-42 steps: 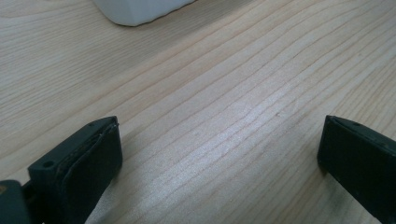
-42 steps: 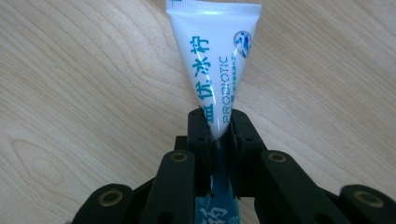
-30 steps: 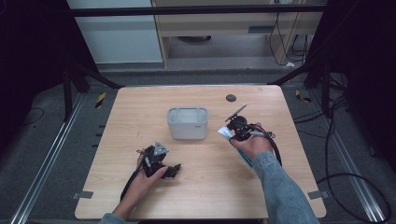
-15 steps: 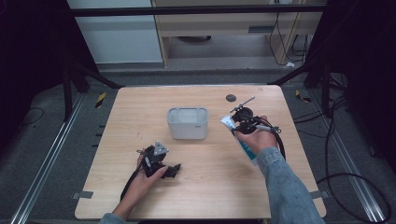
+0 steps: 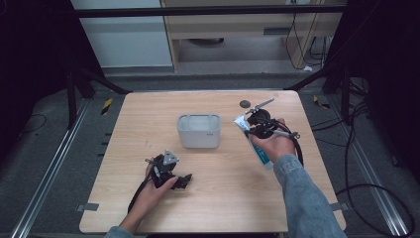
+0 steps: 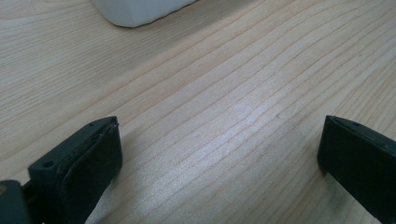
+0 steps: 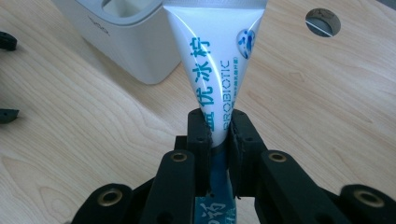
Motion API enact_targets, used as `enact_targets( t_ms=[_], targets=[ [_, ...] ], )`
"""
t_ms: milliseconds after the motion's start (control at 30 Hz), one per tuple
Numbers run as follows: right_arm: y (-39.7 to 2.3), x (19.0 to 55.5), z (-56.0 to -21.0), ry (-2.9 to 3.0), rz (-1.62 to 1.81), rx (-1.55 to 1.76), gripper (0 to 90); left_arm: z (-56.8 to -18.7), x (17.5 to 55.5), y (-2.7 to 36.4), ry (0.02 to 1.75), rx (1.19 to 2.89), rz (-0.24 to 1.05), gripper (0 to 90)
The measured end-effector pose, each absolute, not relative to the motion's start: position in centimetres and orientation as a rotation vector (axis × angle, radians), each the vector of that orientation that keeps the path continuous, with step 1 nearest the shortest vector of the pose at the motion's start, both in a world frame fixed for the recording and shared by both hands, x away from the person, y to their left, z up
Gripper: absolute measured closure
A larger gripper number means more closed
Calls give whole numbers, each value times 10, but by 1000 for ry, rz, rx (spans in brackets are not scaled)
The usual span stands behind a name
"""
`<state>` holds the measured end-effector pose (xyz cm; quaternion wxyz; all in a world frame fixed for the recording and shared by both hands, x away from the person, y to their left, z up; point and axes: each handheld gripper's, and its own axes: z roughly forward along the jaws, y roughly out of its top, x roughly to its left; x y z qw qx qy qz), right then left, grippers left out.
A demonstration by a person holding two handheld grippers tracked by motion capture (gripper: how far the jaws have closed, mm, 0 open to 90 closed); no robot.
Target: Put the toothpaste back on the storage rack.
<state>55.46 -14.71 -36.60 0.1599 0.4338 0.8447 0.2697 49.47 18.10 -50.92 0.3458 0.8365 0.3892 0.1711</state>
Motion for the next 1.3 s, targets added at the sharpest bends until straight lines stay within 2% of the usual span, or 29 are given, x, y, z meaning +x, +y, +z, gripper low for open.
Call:
enact_targets(
  t_ms=[967, 1300],
  targets=[
    [-145, 556, -332, 2229, 938, 1211, 806, -509, 496, 181, 1006, 2174, 444, 0],
    [-131, 557, -320, 2171, 1004, 1209, 806, -509, 496, 181, 1005, 2175, 444, 0]
  ],
)
